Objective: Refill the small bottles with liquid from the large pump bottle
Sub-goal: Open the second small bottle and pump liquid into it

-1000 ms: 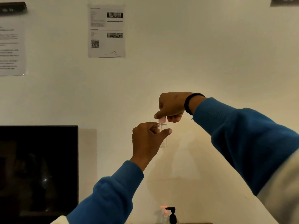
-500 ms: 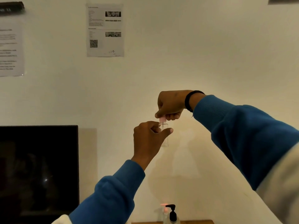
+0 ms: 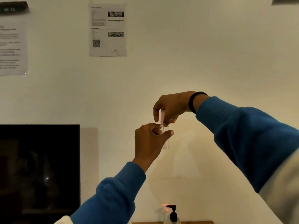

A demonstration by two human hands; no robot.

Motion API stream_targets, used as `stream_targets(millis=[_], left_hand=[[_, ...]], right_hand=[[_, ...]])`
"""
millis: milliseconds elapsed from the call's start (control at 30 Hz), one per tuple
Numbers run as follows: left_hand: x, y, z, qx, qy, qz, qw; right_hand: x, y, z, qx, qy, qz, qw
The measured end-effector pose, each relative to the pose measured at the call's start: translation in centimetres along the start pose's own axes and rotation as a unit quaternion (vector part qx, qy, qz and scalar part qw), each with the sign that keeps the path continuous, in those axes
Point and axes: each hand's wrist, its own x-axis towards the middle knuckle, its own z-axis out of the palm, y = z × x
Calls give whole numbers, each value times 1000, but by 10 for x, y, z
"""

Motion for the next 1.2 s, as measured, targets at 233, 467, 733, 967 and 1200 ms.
stream_targets(millis=[233,467,733,967,1200], left_hand=[[0,-2,0,8,4,9,1000],[-3,-5,-1,-1,5,-4,1000],[-6,-9,1,2,-3,3,1000],[-7,-9,1,-10,-1,-6,1000],[-11,-13,1,-7,-6,-13,1000]], right_hand=[[3,2,5,4,32,29,999],[4,3,5,7,10,13,1000],[5,5,8,4,22,7,1000],[9,5,17,-15,31,26,999],[10,2,18,-32,1,-6,999]])
